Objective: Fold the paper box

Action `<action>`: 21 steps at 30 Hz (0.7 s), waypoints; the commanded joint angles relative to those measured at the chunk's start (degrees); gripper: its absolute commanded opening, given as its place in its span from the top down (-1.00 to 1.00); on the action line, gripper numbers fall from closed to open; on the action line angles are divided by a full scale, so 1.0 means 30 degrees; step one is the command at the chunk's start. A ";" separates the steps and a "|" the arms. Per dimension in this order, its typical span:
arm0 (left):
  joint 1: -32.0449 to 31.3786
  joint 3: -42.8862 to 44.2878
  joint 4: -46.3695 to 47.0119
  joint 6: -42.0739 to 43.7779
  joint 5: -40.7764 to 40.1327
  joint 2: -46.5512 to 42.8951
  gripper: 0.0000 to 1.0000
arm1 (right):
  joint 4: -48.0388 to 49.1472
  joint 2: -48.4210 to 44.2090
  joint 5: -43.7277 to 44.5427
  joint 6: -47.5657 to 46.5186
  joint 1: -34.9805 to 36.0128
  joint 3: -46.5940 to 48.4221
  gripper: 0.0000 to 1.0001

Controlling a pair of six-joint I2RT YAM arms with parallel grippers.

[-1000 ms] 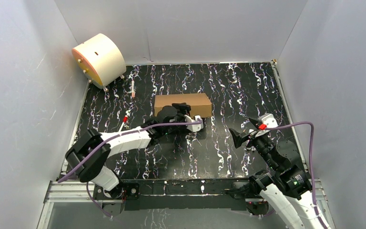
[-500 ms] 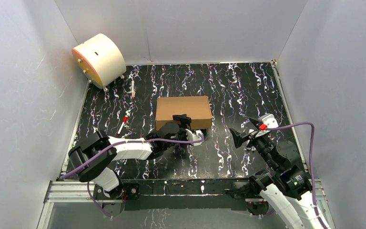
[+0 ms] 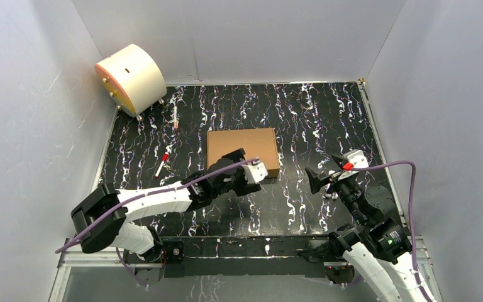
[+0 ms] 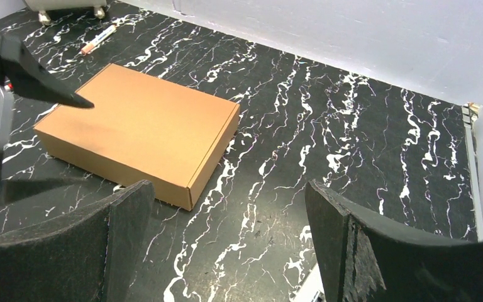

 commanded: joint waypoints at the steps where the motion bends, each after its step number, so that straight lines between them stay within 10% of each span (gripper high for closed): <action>1: 0.0107 0.2076 -0.2047 -0.4658 -0.1635 -0.1713 -0.87 | 0.0548 -0.0176 0.0724 0.0105 0.0065 0.0078 -0.97; 21: 0.8271 0.1952 -0.8750 -1.5645 -0.2634 -1.0021 -0.96 | -0.0031 -0.0630 0.4069 0.0818 0.0065 0.0252 -0.97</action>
